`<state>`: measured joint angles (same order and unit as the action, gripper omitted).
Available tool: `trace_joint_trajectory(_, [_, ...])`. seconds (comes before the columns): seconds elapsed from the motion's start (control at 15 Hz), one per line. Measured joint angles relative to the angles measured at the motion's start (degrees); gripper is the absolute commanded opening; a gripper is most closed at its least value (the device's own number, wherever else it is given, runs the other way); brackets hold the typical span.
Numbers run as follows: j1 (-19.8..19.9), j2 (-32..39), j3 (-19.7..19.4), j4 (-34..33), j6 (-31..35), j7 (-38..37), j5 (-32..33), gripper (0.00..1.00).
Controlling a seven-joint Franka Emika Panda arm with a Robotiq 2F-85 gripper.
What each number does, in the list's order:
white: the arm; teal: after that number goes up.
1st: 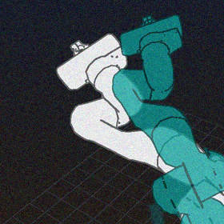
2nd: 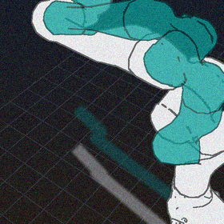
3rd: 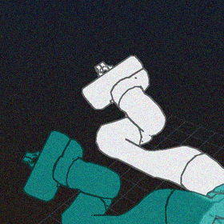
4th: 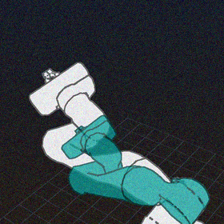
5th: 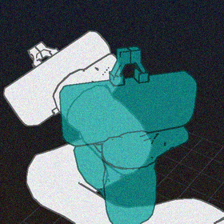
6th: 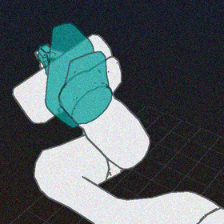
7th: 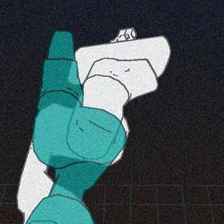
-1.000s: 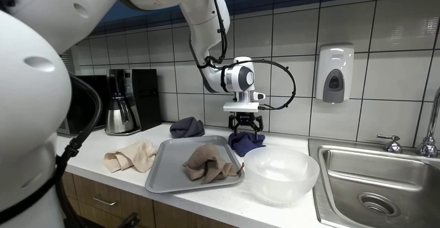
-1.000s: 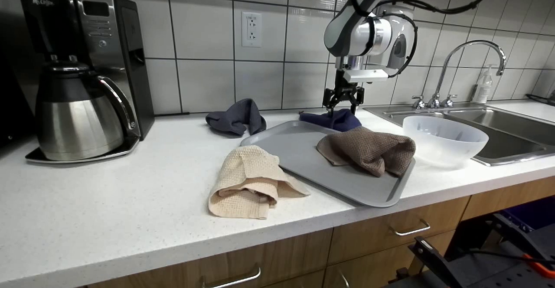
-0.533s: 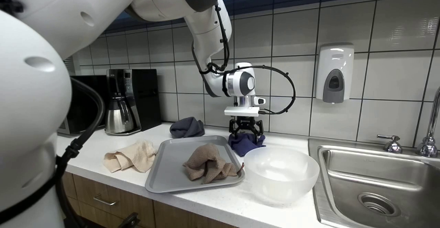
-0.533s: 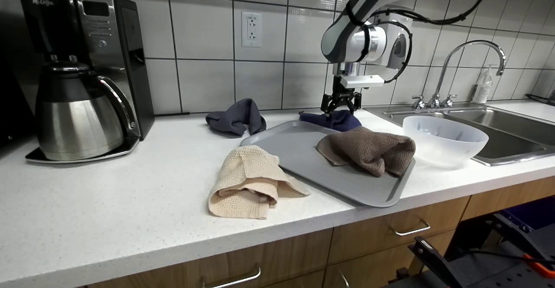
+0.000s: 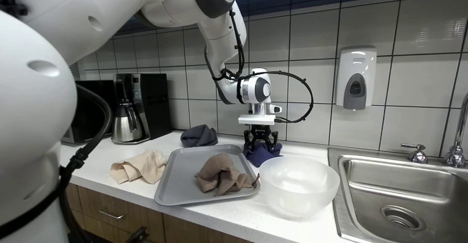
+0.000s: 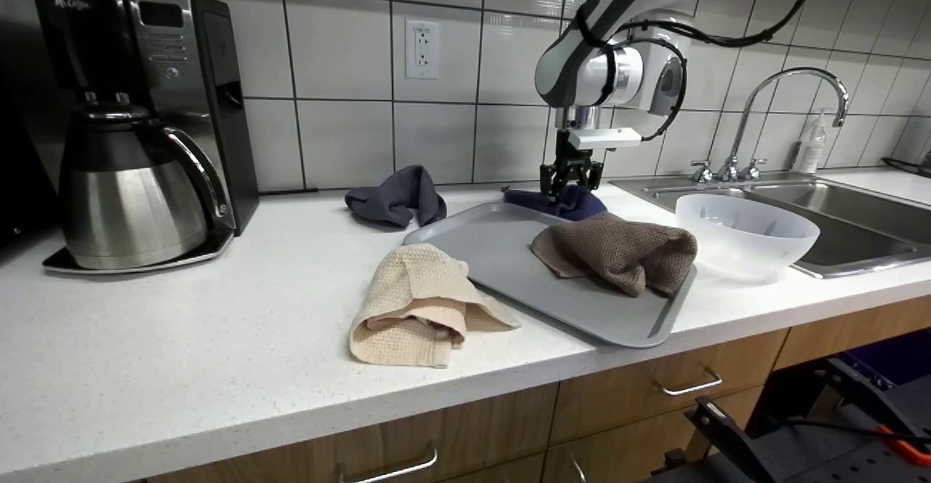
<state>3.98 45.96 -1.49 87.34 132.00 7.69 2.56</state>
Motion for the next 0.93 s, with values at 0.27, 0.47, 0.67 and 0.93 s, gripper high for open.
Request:
trace_joint_trajectory(0.27, [-0.18,0.0,0.0,-0.59,-0.24,0.0,0.0,0.12])
trace_joint_trajectory(0.47, [-0.17,0.0,0.0,-0.86,-0.27,0.0,0.02,0.0])
trace_joint_trajectory(0.67, [-0.15,-0.03,-0.01,-0.91,-0.27,0.06,0.02,0.01])
trace_joint_trajectory(0.93, [-0.14,-0.91,-0.24,-0.67,-0.59,0.69,1.01,0.01])
